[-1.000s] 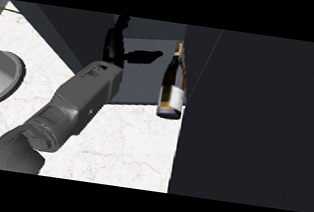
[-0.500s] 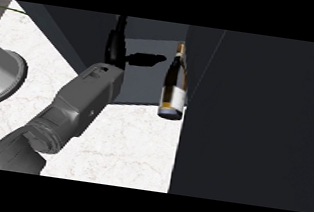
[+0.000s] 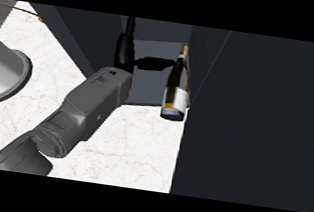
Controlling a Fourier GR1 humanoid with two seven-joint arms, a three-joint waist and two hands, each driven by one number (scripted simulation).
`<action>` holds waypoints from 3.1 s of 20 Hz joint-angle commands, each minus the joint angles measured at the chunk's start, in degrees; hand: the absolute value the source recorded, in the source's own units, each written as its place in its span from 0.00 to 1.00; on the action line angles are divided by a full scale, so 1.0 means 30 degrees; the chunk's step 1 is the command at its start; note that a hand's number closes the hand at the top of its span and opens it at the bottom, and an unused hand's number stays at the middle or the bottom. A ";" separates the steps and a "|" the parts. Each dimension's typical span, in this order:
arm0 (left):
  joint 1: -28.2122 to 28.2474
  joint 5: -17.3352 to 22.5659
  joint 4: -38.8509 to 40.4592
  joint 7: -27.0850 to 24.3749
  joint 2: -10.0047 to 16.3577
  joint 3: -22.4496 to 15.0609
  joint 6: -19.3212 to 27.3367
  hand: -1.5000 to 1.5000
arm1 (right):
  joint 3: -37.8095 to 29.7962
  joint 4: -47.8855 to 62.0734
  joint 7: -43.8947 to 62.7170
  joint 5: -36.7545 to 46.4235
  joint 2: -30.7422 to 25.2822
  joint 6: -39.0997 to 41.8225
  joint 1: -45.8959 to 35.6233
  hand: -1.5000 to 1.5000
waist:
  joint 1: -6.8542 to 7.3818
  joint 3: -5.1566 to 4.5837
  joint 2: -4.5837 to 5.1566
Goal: Pick up the wine, place it into the cabinet and close the cabinet
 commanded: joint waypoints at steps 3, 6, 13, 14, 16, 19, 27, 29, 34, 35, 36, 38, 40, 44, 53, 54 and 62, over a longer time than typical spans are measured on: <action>0.1266 0.0247 -0.1375 -0.1846 -0.0219 0.0457 -0.0629 0.00 | -0.0077 0.0245 0.0575 0.0056 0.0015 -0.0708 -0.0406 0.00 | 0.0180 0.0000 -0.0127; 0.1729 0.0535 -0.2957 -0.1891 -0.0224 0.0451 -0.1041 0.00 | 0.0671 -0.0527 0.0235 0.0854 0.0793 -0.0671 0.0520 0.00 | 0.0299 0.0013 -0.0317; 0.3785 0.1633 -0.7537 -0.1218 -0.0229 -0.2092 0.0922 0.00 | 0.0326 -0.1076 0.0805 0.0231 0.0100 -0.0408 0.0583 0.00 | 0.0565 0.0027 -0.0536; 0.3822 0.1899 -0.8064 -0.0929 -0.0229 -0.2589 0.1323 0.00 | -0.0170 -0.1300 0.0502 -0.0676 -0.0043 0.0225 0.1494 0.00 | 0.0487 0.0035 -0.0553; 0.5244 0.1641 -0.9961 -0.1164 -0.0229 -0.3409 0.1895 0.00 | 0.0492 -0.0968 0.0394 0.0952 0.0817 -0.0749 0.1071 0.00 | 0.1299 0.0035 -0.0690; 0.7265 0.2162 -1.2215 -0.1327 -0.0229 -0.4928 0.2701 0.00 | -0.0889 -0.1002 0.0783 -0.0119 -0.0125 -0.0735 0.0742 0.00 | 0.1354 0.0035 -0.0685; 1.1270 0.0659 -1.8773 -0.0430 0.0291 -0.5928 0.3458 0.00 | -0.1006 -0.1389 0.1163 0.0400 0.0016 -0.1228 0.1072 0.00 | 0.1865 0.0039 -0.0774; 1.1674 0.0224 -2.0983 0.0899 0.0467 -0.6694 0.4306 0.00 | -0.0382 -0.1544 0.1086 0.1220 0.0520 -0.1750 0.0787 0.00 | 0.1928 0.0039 -0.0784; 1.5234 -0.1076 -2.4745 0.0716 0.1677 -0.8347 0.4752 0.00 | -0.0162 -0.3444 0.1713 0.1193 0.0750 -0.1890 0.2355 0.00 | 0.1846 0.0033 -0.0791; 1.6662 -0.1097 -2.6243 0.0696 0.2650 -0.8555 0.4710 0.00 | -0.1773 -0.1910 0.0471 -0.0209 -0.0148 -0.0341 0.2666 0.00 | 0.1877 0.0046 -0.0800; 1.5914 -0.1760 -2.6435 0.1374 0.2328 -0.8099 0.4999 0.00 | -0.0691 -0.1841 0.0985 0.0956 0.0195 -0.1084 0.1617 0.00 | 0.1837 0.0039 -0.0733; 1.8011 -0.2219 -2.8210 0.1317 0.3457 -0.8982 0.5382 0.00 | -0.1317 -0.1074 0.0445 0.0682 -0.0059 -0.0800 0.1397 0.00 | 0.1883 0.0041 -0.0736; 1.9255 -0.2370 -2.9590 0.1342 0.4752 -0.9051 0.4929 1.00 | -0.2415 -0.2123 0.0870 -0.0870 -0.0476 -0.0480 0.2583 0.00 | 0.1786 0.0041 -0.0757; 2.1729 -0.3245 -3.2684 0.1720 0.6577 -0.9741 0.5646 1.00 | -0.1966 -0.1932 0.0589 0.0061 -0.0635 0.0494 0.2920 0.00 | 0.1853 0.0045 -0.0762; 2.4472 -0.2057 -3.5097 0.1110 1.1685 -0.7554 0.1712 1.00 | -0.0753 -0.0703 -0.0930 0.0017 -0.2583 0.6242 0.4430 1.00 | 0.1933 0.0044 -0.0749; 2.4690 -0.2126 -3.5629 0.1469 1.2185 -0.7408 0.1856 1.00 | -0.0530 -0.0691 -0.0245 -0.0856 -0.2958 0.5988 0.4056 1.00 | 0.1960 0.0039 -0.0735; 2.6777 -0.0550 -3.6769 0.0465 1.4689 -0.4036 -0.0475 1.00 | 0.3185 -0.2664 0.1360 -0.2689 -0.3571 0.7007 0.6845 1.00 | 0.1859 0.0024 -0.0759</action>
